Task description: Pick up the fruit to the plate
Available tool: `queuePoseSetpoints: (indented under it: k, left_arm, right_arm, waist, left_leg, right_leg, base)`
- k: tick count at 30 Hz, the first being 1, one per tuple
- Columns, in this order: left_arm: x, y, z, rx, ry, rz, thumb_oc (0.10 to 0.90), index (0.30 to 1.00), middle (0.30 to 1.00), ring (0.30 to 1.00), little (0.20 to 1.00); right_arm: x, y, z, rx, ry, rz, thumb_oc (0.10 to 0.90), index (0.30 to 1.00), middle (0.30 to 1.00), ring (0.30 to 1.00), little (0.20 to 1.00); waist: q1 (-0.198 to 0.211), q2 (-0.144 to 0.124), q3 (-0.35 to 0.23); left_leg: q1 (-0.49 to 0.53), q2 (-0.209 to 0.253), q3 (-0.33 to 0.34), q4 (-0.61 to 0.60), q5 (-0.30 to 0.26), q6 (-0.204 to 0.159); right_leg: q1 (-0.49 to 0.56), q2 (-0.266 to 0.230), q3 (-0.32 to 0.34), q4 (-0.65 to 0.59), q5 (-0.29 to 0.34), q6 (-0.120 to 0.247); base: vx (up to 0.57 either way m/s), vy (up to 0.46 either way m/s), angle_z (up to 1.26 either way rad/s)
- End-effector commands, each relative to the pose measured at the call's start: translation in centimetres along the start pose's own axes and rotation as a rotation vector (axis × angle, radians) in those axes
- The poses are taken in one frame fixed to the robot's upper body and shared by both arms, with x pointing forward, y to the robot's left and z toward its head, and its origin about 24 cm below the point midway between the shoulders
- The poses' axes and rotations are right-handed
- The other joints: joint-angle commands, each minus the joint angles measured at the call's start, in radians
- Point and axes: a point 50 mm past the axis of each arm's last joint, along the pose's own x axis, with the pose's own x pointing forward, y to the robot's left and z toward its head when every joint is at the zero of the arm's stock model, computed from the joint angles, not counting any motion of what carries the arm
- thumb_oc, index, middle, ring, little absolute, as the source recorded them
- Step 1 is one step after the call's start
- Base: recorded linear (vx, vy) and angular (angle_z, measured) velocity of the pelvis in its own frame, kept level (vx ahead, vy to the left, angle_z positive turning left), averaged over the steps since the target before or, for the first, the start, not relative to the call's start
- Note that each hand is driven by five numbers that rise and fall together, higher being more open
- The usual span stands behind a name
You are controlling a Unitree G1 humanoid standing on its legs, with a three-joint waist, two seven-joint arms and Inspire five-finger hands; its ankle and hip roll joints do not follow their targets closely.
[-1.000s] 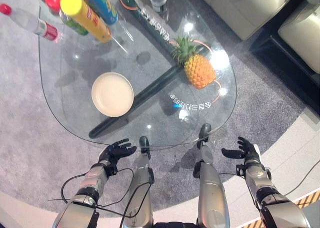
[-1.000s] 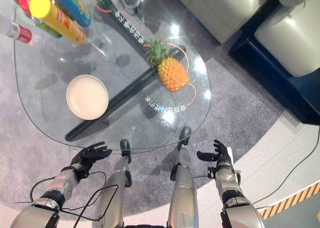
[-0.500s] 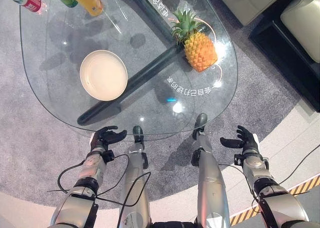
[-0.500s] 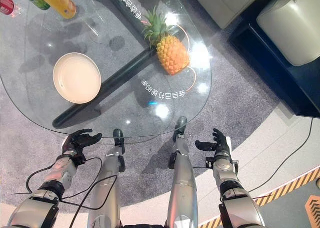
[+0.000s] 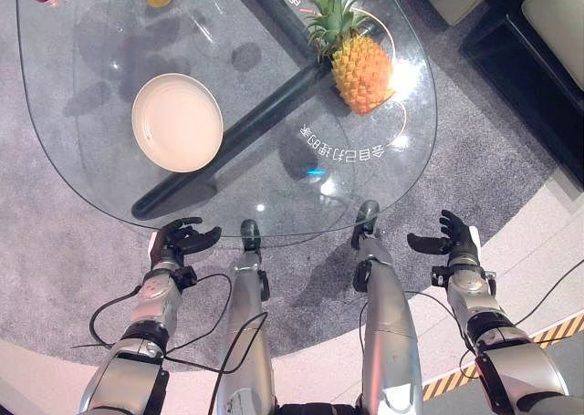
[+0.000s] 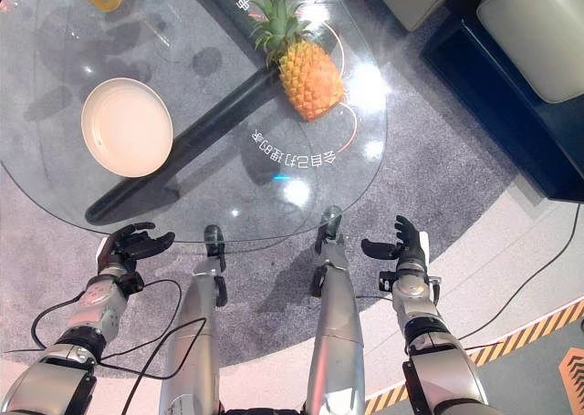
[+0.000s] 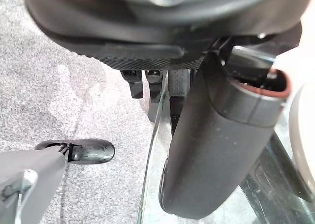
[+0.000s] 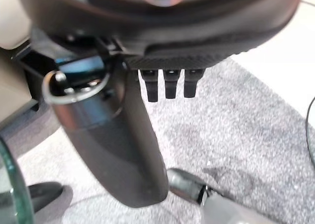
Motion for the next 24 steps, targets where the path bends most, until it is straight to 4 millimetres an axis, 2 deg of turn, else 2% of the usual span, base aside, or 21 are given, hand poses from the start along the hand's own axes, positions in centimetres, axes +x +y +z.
queuePoseSetpoints:
  k: [1, 4, 11, 12, 15, 18, 21, 22, 24]
  left_arm:
    - [-0.5, 0.2, -2.1, 0.039, 0.087, 0.005, 0.800, 0.900, 0.900, 0.900, 0.900]
    - [-0.6, 0.1, -2.3, 0.048, 0.091, -0.004, 0.800, 0.900, 0.900, 0.900, 0.900]
    - [-0.9, 0.1, -2.8, 0.070, 0.100, -0.021, 0.800, 0.900, 0.900, 0.900, 0.900]
    - [-0.9, 0.1, -2.8, 0.075, 0.102, -0.021, 0.800, 0.900, 0.900, 0.900, 0.900]
    - [-0.9, 0.1, -2.8, 0.087, 0.101, -0.024, 0.800, 0.900, 0.900, 0.900, 0.900]
    - [-1.0, 0.1, -3.0, 0.091, 0.103, -0.028, 0.800, 0.900, 0.900, 0.900, 0.900]
    - [-1.2, 0.1, -3.3, 0.100, 0.105, -0.037, 0.800, 0.900, 0.900, 0.900, 0.900]
    - [-1.2, 0.0, -3.4, 0.098, 0.106, -0.039, 0.800, 0.900, 0.900, 0.900, 0.900]
    - [-1.3, -0.2, -3.4, 0.097, 0.107, -0.044, 0.800, 0.900, 0.900, 0.900, 0.900]
  right_arm:
    - [0.0, -3.9, -0.5, 0.009, -0.022, -0.125, 0.800, 0.900, 0.900, 0.900, 0.900]
    - [0.0, -4.2, -0.1, 0.021, -0.036, -0.152, 0.800, 0.900, 0.900, 0.900, 0.900]
    - [0.3, -7.9, 1.4, 0.107, -0.080, -0.376, 0.800, 0.900, 0.900, 0.900, 0.900]
    - [0.4, -9.1, 2.3, 0.131, -0.108, -0.449, 0.800, 0.900, 0.900, 0.900, 0.900]
    - [0.3, -11.0, 4.2, 0.199, -0.167, -0.569, 0.800, 0.900, 0.900, 0.900, 0.900]
    - [0.2, -11.8, 5.3, 0.239, -0.215, -0.631, 0.800, 0.900, 0.900, 0.900, 0.900]
    - [-0.1, -13.3, 8.1, 0.322, -0.305, -0.734, 0.800, 0.900, 0.900, 0.900, 0.900]
    - [-0.3, -13.6, 9.6, 0.352, -0.362, -0.772, 0.800, 0.900, 0.900, 0.900, 0.900]
    - [-0.7, -13.8, 11.2, 0.390, -0.428, -0.808, 0.800, 0.900, 0.900, 0.900, 0.900]
  waist:
    - [0.002, 0.022, -0.019]
    - [0.003, 0.024, -0.019]
    - [0.009, 0.030, -0.019]
    - [0.011, 0.030, -0.019]
    - [0.014, 0.030, -0.019]
    - [0.015, 0.030, -0.019]
    - [0.016, 0.031, -0.019]
    - [0.015, 0.032, -0.019]
    - [0.014, 0.033, -0.019]
  left_leg:
    - [-0.036, 0.024, -0.049, -0.051, 0.095, -0.017]
    - [-0.032, 0.023, -0.050, -0.059, 0.097, -0.017]
    - [-0.022, 0.025, -0.049, -0.069, 0.097, -0.019]
    - [-0.019, 0.027, -0.048, -0.072, 0.097, -0.020]
    - [-0.018, 0.027, -0.049, -0.072, 0.094, -0.019]
    - [-0.018, 0.027, -0.048, -0.073, 0.093, -0.018]
    - [-0.017, 0.027, -0.049, -0.076, 0.090, -0.017]
    - [-0.017, 0.026, -0.049, -0.078, 0.090, -0.017]
    - [-0.016, 0.023, -0.049, -0.082, 0.091, -0.015]
  right_leg:
    - [0.016, -0.095, 0.048, 0.066, -0.025, 0.073]
    - [0.019, -0.095, 0.045, 0.062, -0.024, 0.074]
    - [0.028, -0.103, 0.036, 0.055, -0.022, 0.076]
    - [0.031, -0.104, 0.032, 0.054, -0.022, 0.077]
    - [0.033, -0.109, 0.026, 0.056, -0.022, 0.078]
    - [0.032, -0.111, 0.024, 0.057, -0.022, 0.078]
    - [0.030, -0.115, 0.019, 0.058, -0.023, 0.079]
    - [0.030, -0.116, 0.017, 0.058, -0.023, 0.078]
    - [0.029, -0.117, 0.016, 0.057, -0.022, 0.079]
  base:
    - [0.01, -0.007, 0.03]
    - [0.00, 0.000, 0.00]
    - [0.00, 0.000, 0.00]
    - [0.00, 0.000, 0.00]
    - [0.00, 0.000, 0.00]
    - [0.00, 0.000, 0.00]
    - [0.00, 0.000, 0.00]
    - [0.00, 0.000, 0.00]
    - [0.00, 0.000, 0.00]
